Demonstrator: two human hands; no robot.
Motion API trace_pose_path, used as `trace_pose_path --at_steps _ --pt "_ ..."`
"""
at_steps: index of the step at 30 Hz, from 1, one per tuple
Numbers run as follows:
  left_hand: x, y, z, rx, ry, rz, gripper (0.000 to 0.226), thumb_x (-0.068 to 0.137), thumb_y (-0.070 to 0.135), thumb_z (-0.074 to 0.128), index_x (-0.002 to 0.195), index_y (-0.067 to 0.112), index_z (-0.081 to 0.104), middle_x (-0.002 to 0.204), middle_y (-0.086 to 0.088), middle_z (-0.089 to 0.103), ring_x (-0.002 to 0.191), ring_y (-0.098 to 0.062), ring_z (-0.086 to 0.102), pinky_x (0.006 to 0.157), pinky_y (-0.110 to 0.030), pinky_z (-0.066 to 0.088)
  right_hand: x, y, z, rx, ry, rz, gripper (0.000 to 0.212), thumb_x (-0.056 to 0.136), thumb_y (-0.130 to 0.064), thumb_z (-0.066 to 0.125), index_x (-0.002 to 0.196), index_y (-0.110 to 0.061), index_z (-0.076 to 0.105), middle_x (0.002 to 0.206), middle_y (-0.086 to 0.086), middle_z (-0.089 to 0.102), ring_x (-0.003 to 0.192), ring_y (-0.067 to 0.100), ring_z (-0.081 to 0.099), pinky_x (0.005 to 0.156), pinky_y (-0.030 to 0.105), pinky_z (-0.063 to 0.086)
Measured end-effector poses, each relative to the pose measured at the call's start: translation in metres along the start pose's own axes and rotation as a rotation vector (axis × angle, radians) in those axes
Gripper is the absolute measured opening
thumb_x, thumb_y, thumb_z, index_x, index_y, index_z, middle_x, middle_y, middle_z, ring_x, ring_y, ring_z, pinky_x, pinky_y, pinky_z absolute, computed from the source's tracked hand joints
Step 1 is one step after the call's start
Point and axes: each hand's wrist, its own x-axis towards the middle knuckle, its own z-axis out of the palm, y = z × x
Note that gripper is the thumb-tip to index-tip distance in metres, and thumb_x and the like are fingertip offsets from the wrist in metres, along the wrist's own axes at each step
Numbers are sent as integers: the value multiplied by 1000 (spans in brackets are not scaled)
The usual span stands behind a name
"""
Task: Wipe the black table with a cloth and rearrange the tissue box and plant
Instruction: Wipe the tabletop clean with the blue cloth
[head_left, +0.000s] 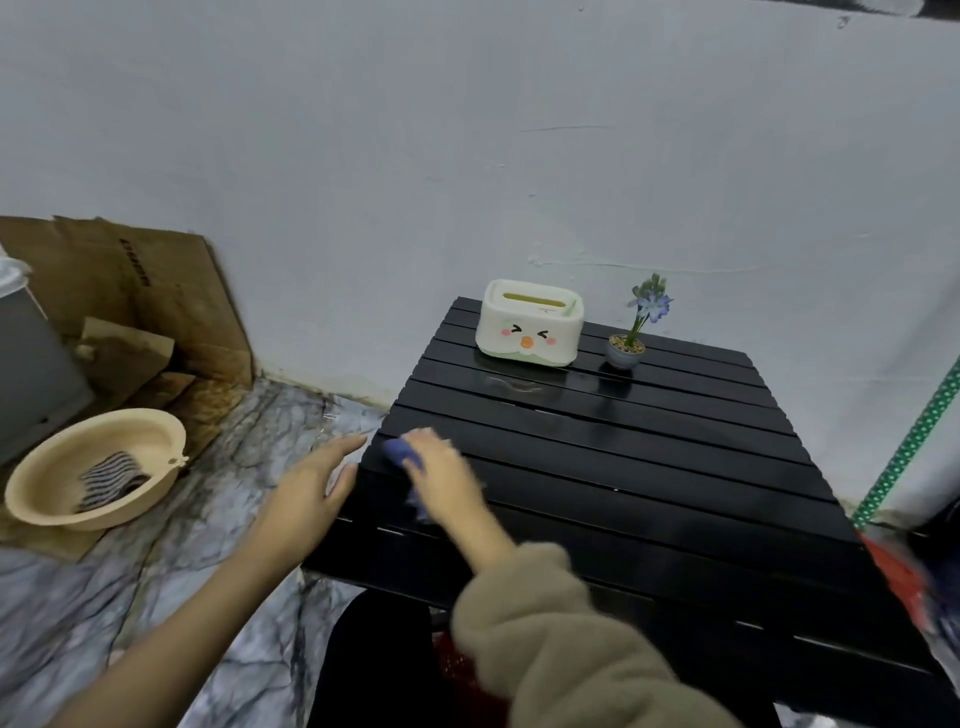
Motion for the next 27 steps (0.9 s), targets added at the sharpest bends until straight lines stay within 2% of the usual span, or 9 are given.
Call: trace_pose_path --at_steps 6,8,10,12,14,16,20,24,27 --pt "10 10 7 -34 3 45 36 92 11 43 127 14 50 134 -3 52 128 -16 43 101 -25 29 -61 -53 15 31 -244 -274 33 88 -11 49 121 -7 50 132 16 51 118 37 47 96 47 42" --pt "9 12 14 -46 -1 41 35 92 9 44 126 12 51 134 -7 54 127 -19 46 101 -24 31 -84 -31 4 56 -249 -293 38 89 -12 48 128 -13 47 141 9 46 132 24 38 113 32 27" --pt "7 13 23 -55 -15 29 35 91 8 46 126 11 51 135 -9 54 128 -19 45 103 -24 30 -109 1 -18 67 -231 -232 42 91 -16 47 132 -18 43 145 1 41 137 10 29 112 11 10" --pt "2 13 32 -58 -45 15 36 92 11 45 127 14 50 138 -8 51 133 -18 40 106 -25 28 -138 37 -51 44 -167 -122 46 90 -38 44 133 -24 42 143 -14 36 136 1 25 108 1 4" --pt "-2 15 41 -64 -79 8 36 93 14 44 128 18 48 140 -5 48 136 -15 34 109 -27 26 -168 74 -86 23 -65 9 74 76 -74 26 132 -29 42 135 -31 29 133 -10 23 105 -3 5" --pt "-6 19 49 -66 -106 2 37 93 16 43 129 21 47 141 -4 46 137 -14 32 111 -31 27 -194 110 -119 15 59 137 89 68 -84 16 130 -28 46 127 -38 29 126 -23 21 102 -6 11" --pt "-12 30 61 -75 -137 5 38 93 16 45 130 21 47 142 -5 45 137 -15 32 111 -32 28 -236 161 -172 -47 287 331 74 78 -70 35 126 -15 52 131 -13 43 125 7 40 94 -5 23" --pt "-14 32 66 -71 -157 -5 37 93 16 45 130 20 47 142 -6 45 136 -17 35 110 -30 27 -256 199 -211 -119 414 606 37 89 -14 53 125 -7 51 135 17 51 123 34 49 97 38 41" --pt "-10 30 66 -67 -169 -8 37 93 19 45 130 22 46 143 -7 44 136 -17 34 110 -32 28 -253 207 -223 -165 502 712 32 89 -10 51 121 -5 53 119 24 62 106 41 59 81 42 44"
